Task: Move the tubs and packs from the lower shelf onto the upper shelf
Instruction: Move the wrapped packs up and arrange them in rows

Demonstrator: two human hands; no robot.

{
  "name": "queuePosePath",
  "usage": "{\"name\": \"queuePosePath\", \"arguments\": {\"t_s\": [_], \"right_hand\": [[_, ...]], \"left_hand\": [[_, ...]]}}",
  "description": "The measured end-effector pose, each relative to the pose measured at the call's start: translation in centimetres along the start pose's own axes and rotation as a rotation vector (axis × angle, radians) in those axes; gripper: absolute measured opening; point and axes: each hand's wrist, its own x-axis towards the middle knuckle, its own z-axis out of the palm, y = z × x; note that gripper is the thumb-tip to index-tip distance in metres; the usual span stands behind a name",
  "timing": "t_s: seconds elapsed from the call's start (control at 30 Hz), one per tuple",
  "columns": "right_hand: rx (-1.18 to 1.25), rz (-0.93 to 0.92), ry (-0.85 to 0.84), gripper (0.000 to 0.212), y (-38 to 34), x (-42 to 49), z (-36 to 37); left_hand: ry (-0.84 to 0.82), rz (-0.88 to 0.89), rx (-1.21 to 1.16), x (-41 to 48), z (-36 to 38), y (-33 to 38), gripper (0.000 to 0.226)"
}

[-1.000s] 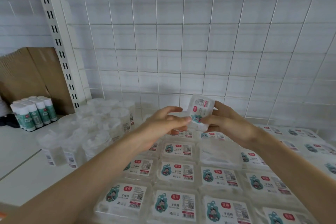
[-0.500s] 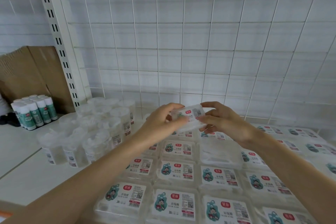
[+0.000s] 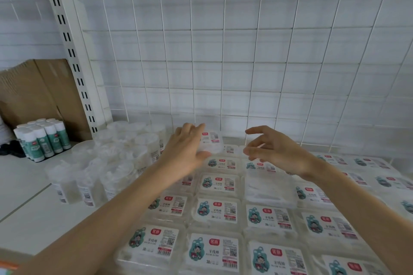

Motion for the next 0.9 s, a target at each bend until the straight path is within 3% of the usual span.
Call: {"name": "queuePosePath", "arguments": {"t_s": [0.17,0.37,0.5,0.63,0.83,0.9], "right_hand": [[-0.114,-0.023,-0.112,0.040,-0.2,-0.3,-0.4],[-0.332,-0.040,-0.334,0.072,0.0,-0.8,-2.1],[-0.381,0.009,-0.422,0.075,-0.2,-1.0,-2.5],[-0.333,-0.017,-0.378,0.069,-0.3,-1.0,-1.9],[-0.279,-0.090,-0.183,0.045,0.5,-0.5,-0.9],[-0.288,-0.095,-0.169,0.047,0.6,-0.4,-0.8]], "left_hand": [[-0.051,-0.004,0.075,-0.1,0.8,-0.6,0.064],[0.063,0.007,0.119,0.1,0.4,-0.7,0.057],[-0.022,0.024,0.166,-0.5,0.4,-0.1,0.046],[-0.031,0.018,0.202,-0.7,0.1,0.2,0.046],[-0.083,0.012,0.213,-0.9,0.1,0.2,0.053],[-0.090,0.017,0.208,-0.8,0.3,0.0,0.052]]}}
